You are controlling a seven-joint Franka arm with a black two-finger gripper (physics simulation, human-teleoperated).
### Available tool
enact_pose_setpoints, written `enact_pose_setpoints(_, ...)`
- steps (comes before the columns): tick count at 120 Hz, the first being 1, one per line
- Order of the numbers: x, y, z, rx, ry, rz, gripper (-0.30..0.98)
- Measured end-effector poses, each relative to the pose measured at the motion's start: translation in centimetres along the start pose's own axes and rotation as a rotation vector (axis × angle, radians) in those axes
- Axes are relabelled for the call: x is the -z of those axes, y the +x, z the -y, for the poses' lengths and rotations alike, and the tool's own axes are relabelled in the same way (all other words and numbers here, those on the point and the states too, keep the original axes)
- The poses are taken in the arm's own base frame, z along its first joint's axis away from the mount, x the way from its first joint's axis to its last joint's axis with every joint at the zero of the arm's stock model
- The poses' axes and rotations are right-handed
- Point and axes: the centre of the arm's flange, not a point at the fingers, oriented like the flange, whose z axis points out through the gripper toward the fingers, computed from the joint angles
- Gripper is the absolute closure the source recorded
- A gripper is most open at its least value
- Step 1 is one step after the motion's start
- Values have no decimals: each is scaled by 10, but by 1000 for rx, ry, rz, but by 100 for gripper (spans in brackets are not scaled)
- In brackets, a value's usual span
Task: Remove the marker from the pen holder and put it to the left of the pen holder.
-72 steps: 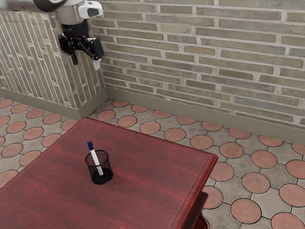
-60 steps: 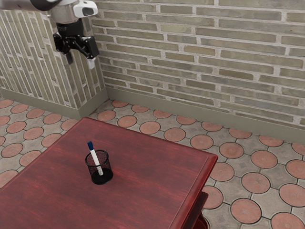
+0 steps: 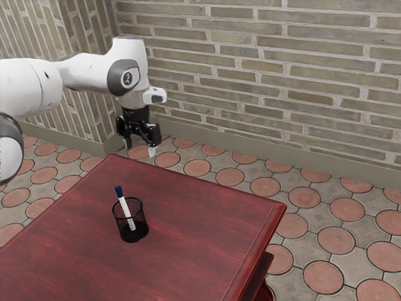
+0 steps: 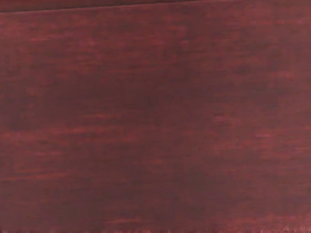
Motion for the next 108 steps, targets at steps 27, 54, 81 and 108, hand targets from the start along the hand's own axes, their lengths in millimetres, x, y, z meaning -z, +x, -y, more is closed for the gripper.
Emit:
enact_pose_setpoints(27,-51,-28,9,19,-79,130,0)
enact_pose_setpoints(54,-73,-45,24,63,-169,205,0)
enact_pose_setpoints(81,-85,-56,19,60,-233,277,0)
enact_pose_setpoints(108,-90,-62,21,60,-259,315,15)
